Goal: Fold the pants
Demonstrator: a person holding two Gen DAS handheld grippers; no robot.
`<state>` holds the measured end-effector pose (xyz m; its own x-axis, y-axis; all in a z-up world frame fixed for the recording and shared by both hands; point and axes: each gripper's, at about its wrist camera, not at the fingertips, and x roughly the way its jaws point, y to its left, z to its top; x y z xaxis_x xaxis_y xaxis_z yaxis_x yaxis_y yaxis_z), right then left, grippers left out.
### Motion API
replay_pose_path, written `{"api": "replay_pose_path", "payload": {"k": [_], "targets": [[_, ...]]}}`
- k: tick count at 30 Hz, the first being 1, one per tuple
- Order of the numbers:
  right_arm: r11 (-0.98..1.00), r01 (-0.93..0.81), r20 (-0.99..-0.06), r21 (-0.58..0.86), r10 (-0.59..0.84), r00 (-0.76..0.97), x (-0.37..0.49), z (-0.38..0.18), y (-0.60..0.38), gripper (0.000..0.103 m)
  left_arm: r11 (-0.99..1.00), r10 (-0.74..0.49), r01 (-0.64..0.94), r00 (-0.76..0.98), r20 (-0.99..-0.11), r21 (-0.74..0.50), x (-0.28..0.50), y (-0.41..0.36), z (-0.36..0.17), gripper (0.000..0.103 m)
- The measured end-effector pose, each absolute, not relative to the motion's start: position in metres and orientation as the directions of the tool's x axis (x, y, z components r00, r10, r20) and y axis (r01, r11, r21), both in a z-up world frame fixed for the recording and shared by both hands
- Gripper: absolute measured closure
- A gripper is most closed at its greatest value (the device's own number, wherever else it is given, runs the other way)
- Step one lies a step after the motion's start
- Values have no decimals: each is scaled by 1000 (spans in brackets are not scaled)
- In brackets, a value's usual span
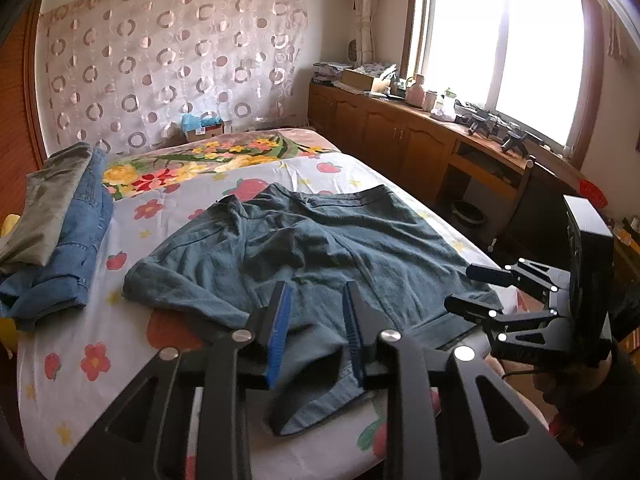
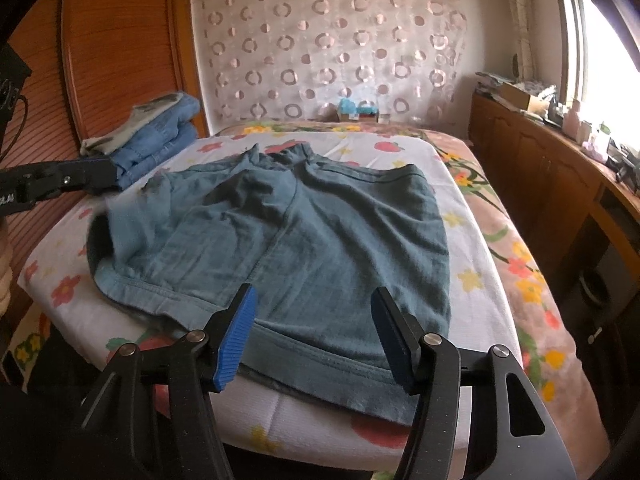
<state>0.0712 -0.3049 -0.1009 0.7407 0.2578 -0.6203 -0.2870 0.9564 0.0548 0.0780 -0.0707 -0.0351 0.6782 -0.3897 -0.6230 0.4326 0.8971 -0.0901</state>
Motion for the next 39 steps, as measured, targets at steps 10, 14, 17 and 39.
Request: {"api": "replay_pose_path", "payload": {"k": [10, 14, 17, 39], "targets": [[927, -368, -611, 67, 330, 720, 76, -91, -275, 54, 931, -319, 355, 671, -669, -87, 75, -33, -63, 64], [912, -406, -602, 67, 361, 712, 80, -87, -259, 56, 945, -282, 318, 657, -700, -82, 80, -21, -82, 51], [898, -435, -599, 67, 385, 702, 83, -85, -246, 56, 953, -253, 296, 646, -720, -69, 82, -15, -94, 50], [832, -543, -691, 117, 461, 557, 106, -121, -189, 62, 965, -196, 262, 660, -725, -23, 74, -3, -121, 49]]}}
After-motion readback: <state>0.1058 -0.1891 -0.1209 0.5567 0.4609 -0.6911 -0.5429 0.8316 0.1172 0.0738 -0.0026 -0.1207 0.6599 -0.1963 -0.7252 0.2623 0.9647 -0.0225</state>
